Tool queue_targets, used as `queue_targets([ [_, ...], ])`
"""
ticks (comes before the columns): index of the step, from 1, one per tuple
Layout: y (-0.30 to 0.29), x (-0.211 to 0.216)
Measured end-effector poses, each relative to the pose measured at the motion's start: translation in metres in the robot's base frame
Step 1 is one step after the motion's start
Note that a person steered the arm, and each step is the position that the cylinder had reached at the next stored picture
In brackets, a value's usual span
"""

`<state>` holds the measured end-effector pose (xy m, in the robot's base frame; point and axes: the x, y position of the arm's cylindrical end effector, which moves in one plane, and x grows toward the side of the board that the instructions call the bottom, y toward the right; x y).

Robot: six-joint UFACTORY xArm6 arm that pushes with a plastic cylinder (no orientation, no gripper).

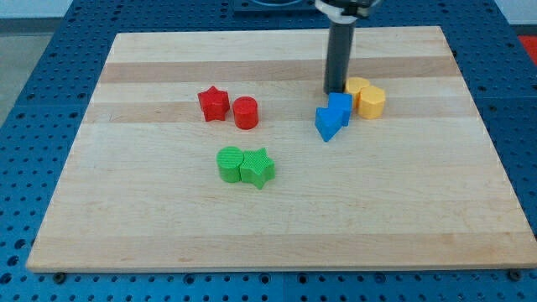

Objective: Move the blue blocks on right side of green blocks

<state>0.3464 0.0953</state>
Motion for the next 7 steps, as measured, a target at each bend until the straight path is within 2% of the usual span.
queue_targets([
  [3,0.006,0.006],
  [7,0.002,0.047],
])
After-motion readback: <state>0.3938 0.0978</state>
